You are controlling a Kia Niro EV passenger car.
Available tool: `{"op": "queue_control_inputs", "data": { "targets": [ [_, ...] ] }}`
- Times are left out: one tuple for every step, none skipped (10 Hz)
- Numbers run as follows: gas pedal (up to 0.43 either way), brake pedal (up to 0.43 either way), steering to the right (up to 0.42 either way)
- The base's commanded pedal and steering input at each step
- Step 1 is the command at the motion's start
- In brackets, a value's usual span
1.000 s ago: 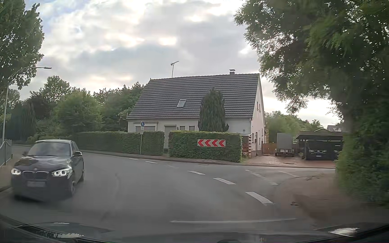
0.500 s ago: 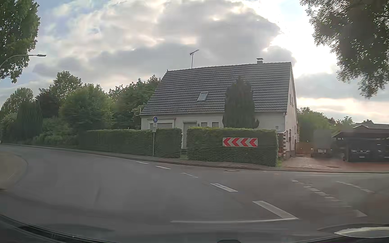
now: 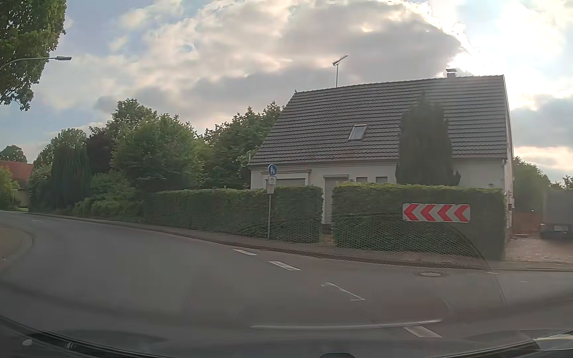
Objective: Follow the waypoints while adhering to traffic rules and regulations
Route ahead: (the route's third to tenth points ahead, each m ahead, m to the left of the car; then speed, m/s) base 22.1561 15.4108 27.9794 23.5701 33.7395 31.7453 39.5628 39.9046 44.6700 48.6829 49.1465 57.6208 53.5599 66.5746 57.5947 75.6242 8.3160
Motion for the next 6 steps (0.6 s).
{"op": "queue_control_inputs", "data": {
  "targets": [
    [0.15,0.0,-0.182],
    [0.15,0.0,-0.182],
    [0.15,0.0,-0.184],
    [0.15,0.0,-0.188],
    [0.15,0.0,-0.191],
    [0.169,0.0,-0.195]
  ]
}}
